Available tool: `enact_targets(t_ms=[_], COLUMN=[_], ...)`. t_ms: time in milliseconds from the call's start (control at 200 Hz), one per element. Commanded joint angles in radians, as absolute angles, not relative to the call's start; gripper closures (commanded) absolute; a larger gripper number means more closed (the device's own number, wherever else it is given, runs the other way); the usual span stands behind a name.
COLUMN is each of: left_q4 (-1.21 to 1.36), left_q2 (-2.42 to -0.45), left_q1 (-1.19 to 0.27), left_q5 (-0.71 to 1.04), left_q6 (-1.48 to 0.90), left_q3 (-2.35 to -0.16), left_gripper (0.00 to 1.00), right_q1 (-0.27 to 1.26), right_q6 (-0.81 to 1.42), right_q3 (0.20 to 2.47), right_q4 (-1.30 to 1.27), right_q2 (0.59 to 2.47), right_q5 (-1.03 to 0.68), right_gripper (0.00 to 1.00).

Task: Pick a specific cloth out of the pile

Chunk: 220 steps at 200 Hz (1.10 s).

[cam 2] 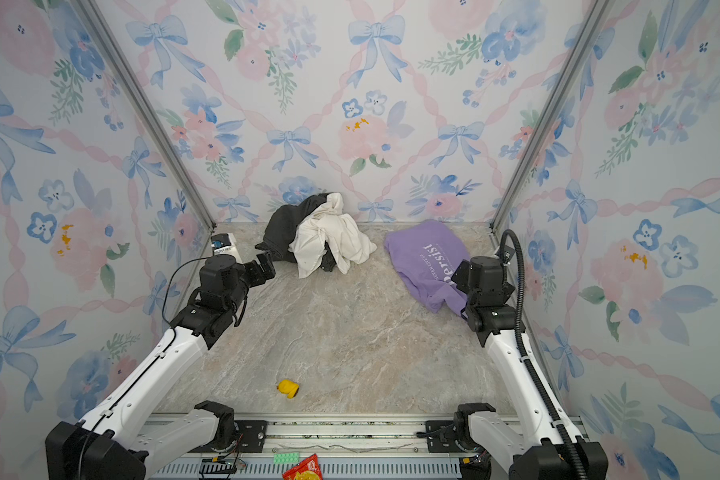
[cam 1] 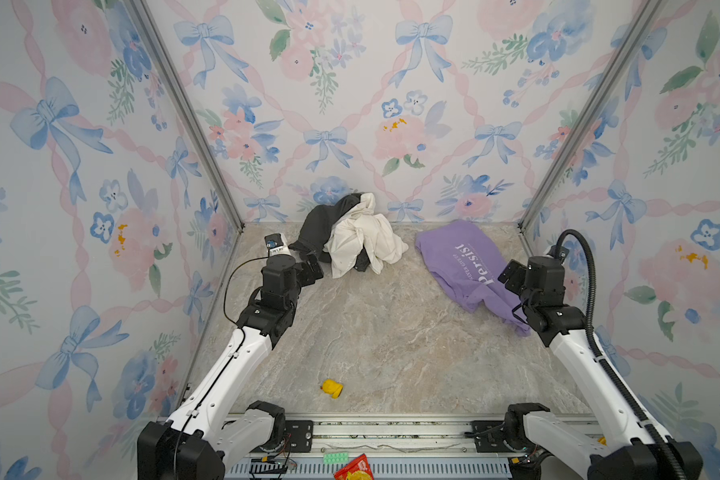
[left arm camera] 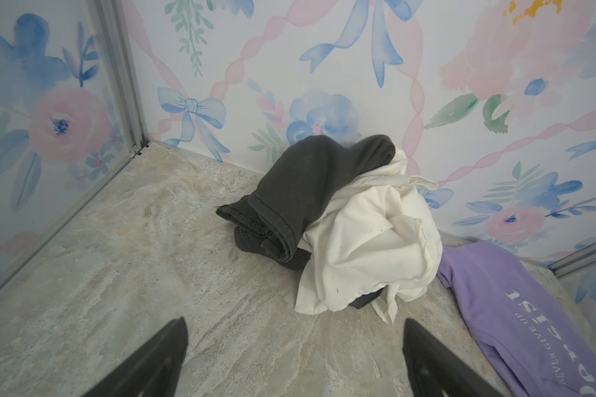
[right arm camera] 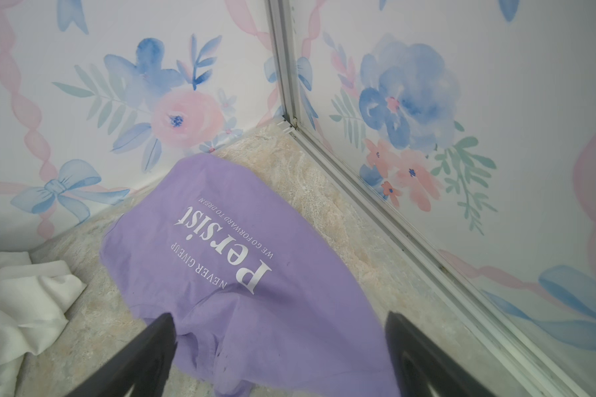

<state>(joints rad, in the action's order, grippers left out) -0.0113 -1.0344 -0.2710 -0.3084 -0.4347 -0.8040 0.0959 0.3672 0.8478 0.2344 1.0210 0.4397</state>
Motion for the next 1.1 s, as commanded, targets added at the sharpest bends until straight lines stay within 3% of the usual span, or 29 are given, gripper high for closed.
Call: enact_targets(t_ms=[0,210,655,1095], left_q4=[0.196,0.407,0.768,0.896], left_q2=[-0.972,-0.978,-1.217,-1.349], left_q1=[-0.254,-0.196,-0.14,-0.116], left_q5=[-0.386,-0.363,-0.417,-0.363], left_q6=[-0.331,-0.318,-0.242,-0.198], left_q3=[-0.678,-0.49,-0.343,-0.314], left_gripper=[0.02,0.02,0.02,0.02], right_q1=[0.141,0.167,0.139,0.058], right_q6=[0.157,0.074,-0.02,-0.008], right_q3=[0.754,0.613,0.445,0.429], right_q4=[0.021,-0.116,-0.423,-0.662], right_q2=[1.003,1.012,1.147,1.345], right_q5=[0.413,0.382,0.252,0.09], right_gripper=[0.03,0.03,0.03,0.03])
